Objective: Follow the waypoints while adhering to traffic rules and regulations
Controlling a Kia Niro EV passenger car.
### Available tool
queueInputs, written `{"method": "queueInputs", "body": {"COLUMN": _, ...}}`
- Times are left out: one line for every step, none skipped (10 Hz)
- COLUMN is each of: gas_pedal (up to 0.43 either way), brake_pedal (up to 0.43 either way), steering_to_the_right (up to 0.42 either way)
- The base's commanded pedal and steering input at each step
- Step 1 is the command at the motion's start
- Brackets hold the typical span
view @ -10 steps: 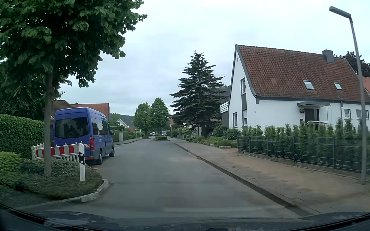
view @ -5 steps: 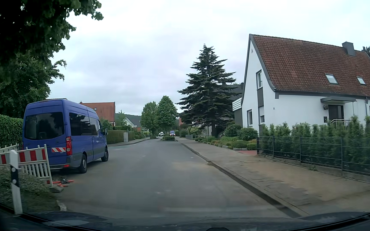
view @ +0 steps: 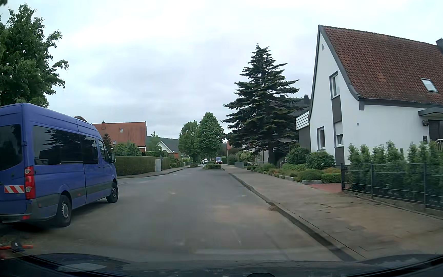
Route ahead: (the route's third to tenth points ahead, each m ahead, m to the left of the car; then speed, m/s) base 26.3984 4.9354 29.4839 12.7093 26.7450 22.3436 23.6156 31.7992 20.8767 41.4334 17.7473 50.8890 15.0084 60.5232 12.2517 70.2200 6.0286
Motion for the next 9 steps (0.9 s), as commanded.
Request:
{"method": "queueInputs", "body": {"gas_pedal": 0.138, "brake_pedal": 0.0, "steering_to_the_right": -0.073}}
{"method": "queueInputs", "body": {"gas_pedal": 0.138, "brake_pedal": 0.0, "steering_to_the_right": -0.072}}
{"method": "queueInputs", "body": {"gas_pedal": 0.138, "brake_pedal": 0.0, "steering_to_the_right": -0.067}}
{"method": "queueInputs", "body": {"gas_pedal": 0.138, "brake_pedal": 0.0, "steering_to_the_right": -0.061}}
{"method": "queueInputs", "body": {"gas_pedal": 0.13, "brake_pedal": 0.0, "steering_to_the_right": -0.056}}
{"method": "queueInputs", "body": {"gas_pedal": 0.13, "brake_pedal": 0.0, "steering_to_the_right": -0.048}}
{"method": "queueInputs", "body": {"gas_pedal": 0.13, "brake_pedal": 0.0, "steering_to_the_right": -0.036}}
{"method": "queueInputs", "body": {"gas_pedal": 0.13, "brake_pedal": 0.0, "steering_to_the_right": -0.027}}
{"method": "queueInputs", "body": {"gas_pedal": 0.13, "brake_pedal": 0.0, "steering_to_the_right": -0.019}}
